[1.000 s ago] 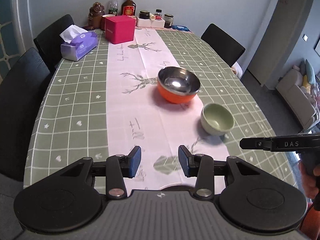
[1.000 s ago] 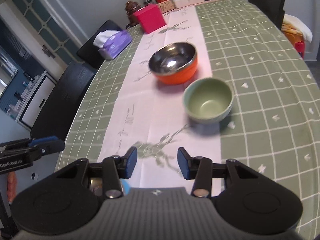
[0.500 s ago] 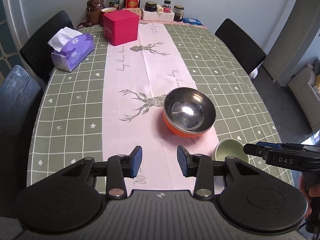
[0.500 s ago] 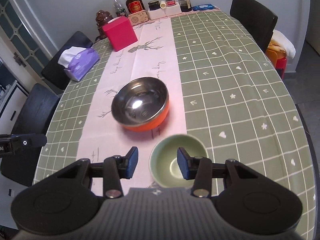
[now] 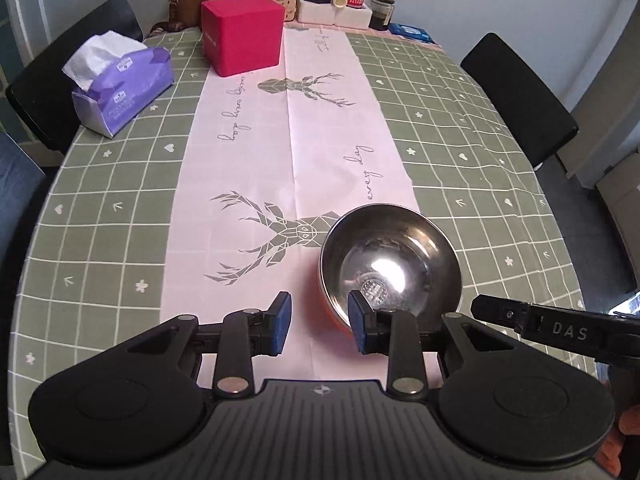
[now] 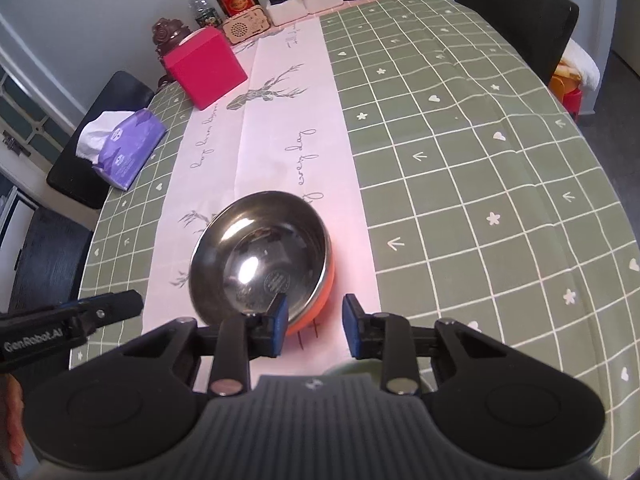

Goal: Organize plates and bowls
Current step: 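Move both grippers to the orange bowl and close on its rim, then lift the orange bowl with both grippers and carry it into the blue bowl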

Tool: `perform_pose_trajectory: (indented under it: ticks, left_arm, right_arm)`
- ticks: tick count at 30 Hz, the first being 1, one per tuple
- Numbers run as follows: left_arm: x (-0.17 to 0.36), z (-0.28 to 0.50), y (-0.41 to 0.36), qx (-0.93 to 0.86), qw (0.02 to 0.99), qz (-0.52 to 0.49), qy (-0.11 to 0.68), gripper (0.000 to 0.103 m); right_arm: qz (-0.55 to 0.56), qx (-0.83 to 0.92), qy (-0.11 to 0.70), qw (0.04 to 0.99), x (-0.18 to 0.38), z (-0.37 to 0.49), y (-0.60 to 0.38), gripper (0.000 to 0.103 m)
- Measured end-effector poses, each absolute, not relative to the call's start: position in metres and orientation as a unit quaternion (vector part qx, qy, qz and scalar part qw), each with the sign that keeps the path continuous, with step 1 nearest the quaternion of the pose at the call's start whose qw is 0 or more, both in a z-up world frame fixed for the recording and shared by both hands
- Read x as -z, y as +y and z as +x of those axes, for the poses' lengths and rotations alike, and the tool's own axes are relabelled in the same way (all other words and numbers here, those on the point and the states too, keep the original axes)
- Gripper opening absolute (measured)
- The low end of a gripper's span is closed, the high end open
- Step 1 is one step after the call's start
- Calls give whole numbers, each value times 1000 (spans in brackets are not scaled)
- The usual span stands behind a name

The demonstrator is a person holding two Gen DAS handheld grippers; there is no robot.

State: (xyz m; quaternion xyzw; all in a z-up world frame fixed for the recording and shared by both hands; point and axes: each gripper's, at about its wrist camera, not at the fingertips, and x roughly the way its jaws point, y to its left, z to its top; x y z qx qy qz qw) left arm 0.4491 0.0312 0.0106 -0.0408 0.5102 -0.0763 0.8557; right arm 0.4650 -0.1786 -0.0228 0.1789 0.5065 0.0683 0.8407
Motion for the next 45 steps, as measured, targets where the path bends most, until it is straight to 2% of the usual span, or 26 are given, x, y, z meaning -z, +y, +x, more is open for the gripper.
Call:
perform_pose_trajectory:
  ticks: [8, 13, 20, 24, 35, 45]
  left_arm:
    - [26, 474, 26, 58, 849, -63, 522, 36]
    - [42, 482, 24, 52, 847, -74, 525, 32]
    - [52, 485, 22, 48, 844, -77, 529, 18]
    - [52, 484, 20, 53, 844, -80, 527, 8]
    - [40, 471, 13, 46, 844, -52, 532, 8]
    - [3, 439, 16, 38, 850, -42, 523, 8]
  right_arm:
    - [201, -61, 520, 828, 46, 494, -181, 29]
    - [199, -65, 530, 822, 59, 501, -176, 25]
    - [209, -70, 537, 814, 71, 505, -173, 15]
    - [205, -66, 536, 816, 71, 504, -171, 14]
    - [199, -65, 533, 820, 64, 494, -170, 12]
    - [191, -81, 518, 830, 28, 466, -166, 11]
